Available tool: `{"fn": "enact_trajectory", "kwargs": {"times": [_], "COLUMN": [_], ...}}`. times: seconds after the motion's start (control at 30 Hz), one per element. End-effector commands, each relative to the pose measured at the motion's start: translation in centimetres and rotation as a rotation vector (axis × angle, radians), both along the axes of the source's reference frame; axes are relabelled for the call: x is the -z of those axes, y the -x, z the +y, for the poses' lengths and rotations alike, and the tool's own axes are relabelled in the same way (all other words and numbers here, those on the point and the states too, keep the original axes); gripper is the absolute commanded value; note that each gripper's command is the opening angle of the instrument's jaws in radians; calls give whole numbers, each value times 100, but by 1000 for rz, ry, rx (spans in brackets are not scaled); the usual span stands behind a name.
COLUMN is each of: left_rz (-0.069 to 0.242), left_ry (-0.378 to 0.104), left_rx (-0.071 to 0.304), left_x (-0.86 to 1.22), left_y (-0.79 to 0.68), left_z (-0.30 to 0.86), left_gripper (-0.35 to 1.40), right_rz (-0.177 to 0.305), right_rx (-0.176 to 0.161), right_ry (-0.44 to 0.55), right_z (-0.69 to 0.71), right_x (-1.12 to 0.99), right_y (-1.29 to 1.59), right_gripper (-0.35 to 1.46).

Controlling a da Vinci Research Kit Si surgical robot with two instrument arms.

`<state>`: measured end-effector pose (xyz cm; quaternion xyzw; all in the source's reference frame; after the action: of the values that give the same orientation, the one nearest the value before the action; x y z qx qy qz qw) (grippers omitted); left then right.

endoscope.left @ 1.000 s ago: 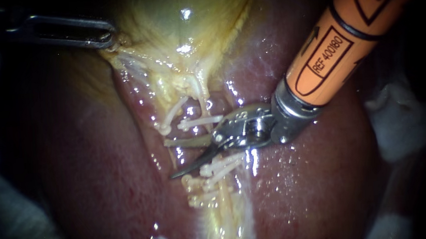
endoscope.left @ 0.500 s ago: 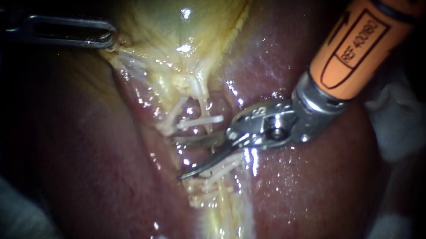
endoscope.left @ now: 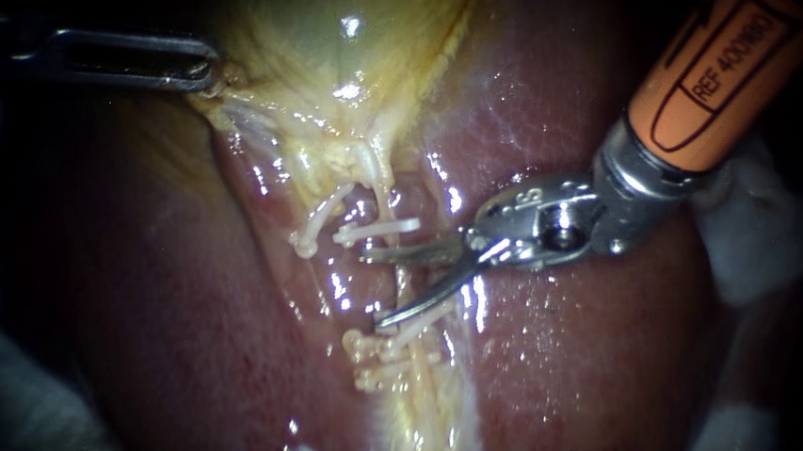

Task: Go to the cutting position right tube

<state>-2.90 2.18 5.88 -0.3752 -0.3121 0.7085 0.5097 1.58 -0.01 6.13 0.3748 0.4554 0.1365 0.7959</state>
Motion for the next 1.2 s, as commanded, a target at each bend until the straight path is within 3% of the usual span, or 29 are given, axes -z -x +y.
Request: {"fn": "enact_trajectory", "kwargs": {"times": [0.03, 0.3, 0.5, 0.77, 1.03, 1.2], "left_rz": [0, 0, 0, 0, 0, 0], "left_ry": [0, 0, 0, 0, 0, 0], "left_rx": [0, 0, 0, 0, 0, 0], "left_x": [0, 0, 0, 0, 0, 0], "left_y": [0, 0, 0, 0, 0, 0], "left_z": [0, 0, 0, 0, 0, 0], "left_gripper": [-35, -35, -35, -35, -35, -35], "right_rz": [-3, -26, -63, -76, -77, -62], "right_rx": [3, 21, 26, 25, 31, 60], "right_ry": [2, -8, -20, -24, -16, -33], "right_z": [0, 7, 14, 8, 5, 1], "right_x": [0, -14, -36, -74, -97, -104], "right_y": [3, 37, 54, 52, 46, 42], "right_gripper": [130, 132, 130, 132, 135, 130]}}
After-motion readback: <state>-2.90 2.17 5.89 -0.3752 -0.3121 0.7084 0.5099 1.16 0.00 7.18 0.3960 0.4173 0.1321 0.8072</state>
